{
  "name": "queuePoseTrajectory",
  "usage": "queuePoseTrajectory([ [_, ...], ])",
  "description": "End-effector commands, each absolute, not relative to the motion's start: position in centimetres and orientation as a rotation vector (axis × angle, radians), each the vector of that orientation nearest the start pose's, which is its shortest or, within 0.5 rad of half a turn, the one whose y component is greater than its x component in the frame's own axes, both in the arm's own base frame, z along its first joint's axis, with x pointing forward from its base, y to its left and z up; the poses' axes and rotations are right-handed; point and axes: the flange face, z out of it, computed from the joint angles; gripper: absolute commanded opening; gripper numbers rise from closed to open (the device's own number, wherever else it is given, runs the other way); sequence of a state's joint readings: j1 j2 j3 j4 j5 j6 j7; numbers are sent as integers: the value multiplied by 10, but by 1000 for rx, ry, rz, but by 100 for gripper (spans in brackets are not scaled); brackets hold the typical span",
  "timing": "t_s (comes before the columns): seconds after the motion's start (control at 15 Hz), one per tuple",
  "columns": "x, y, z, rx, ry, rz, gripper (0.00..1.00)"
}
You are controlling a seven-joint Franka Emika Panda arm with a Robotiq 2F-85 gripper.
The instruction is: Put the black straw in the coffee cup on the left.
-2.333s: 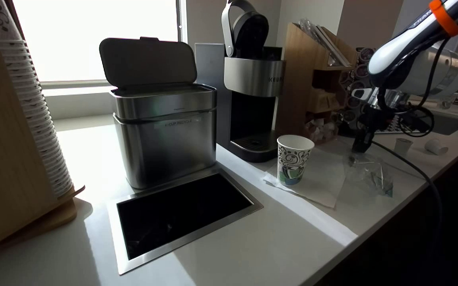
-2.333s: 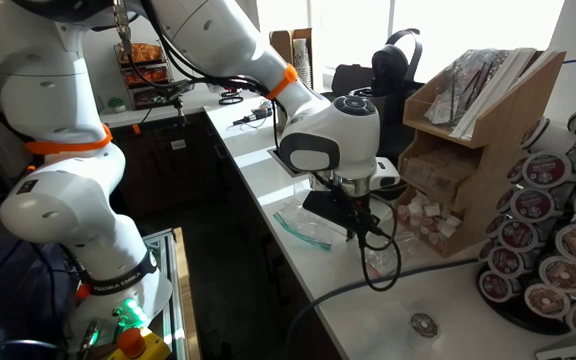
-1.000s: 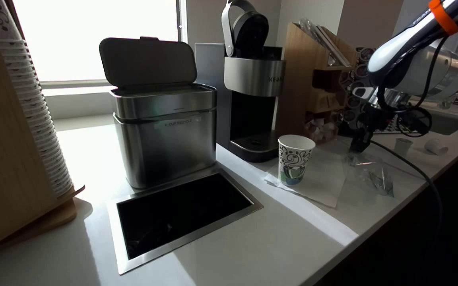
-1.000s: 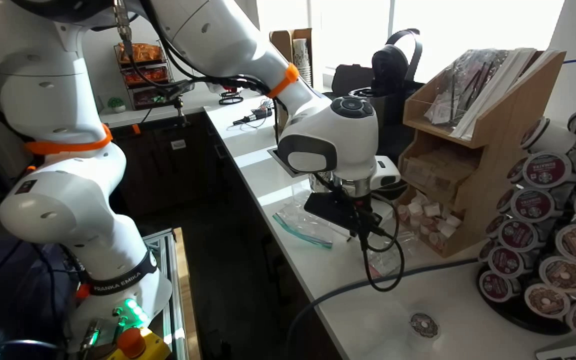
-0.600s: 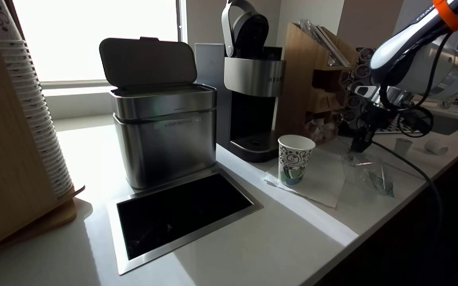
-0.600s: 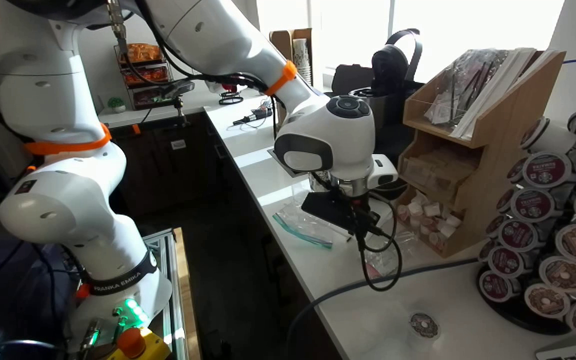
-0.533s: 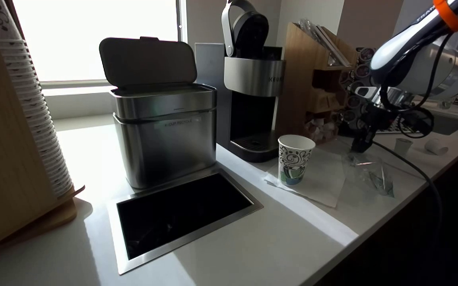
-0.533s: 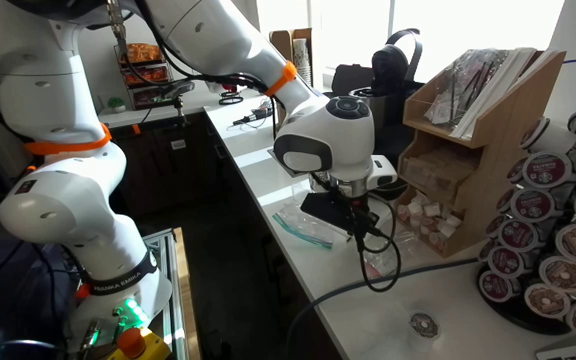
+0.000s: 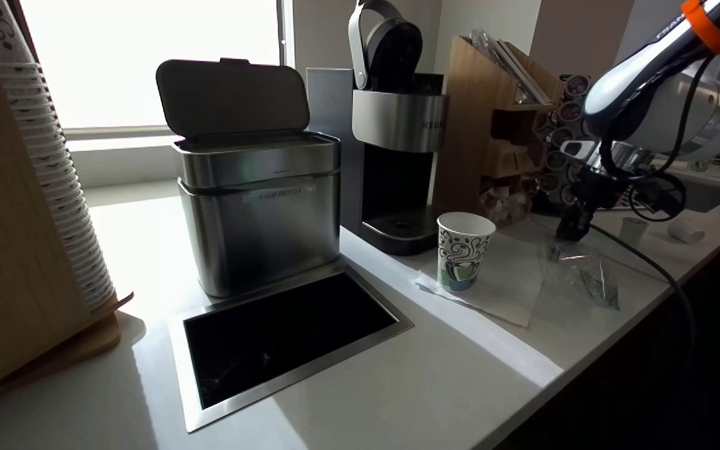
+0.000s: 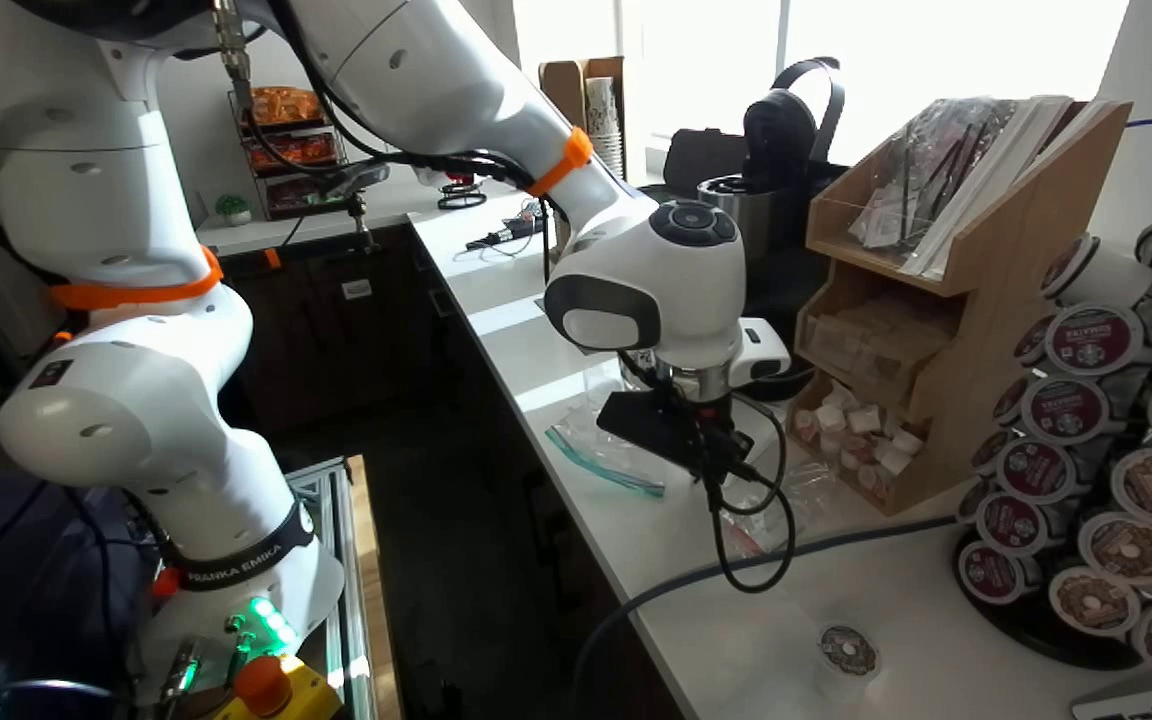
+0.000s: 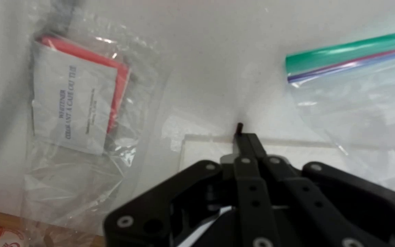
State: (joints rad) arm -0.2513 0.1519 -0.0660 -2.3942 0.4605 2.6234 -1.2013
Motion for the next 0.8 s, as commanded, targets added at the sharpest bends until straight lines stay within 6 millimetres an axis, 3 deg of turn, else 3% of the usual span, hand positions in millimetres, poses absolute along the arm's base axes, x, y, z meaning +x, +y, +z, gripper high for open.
queuePoseTrajectory([
  [0.0,472,-171,256,-2913,-735,-343,0],
  [0.73,467,-181,245,-2900,-695,-356,0],
])
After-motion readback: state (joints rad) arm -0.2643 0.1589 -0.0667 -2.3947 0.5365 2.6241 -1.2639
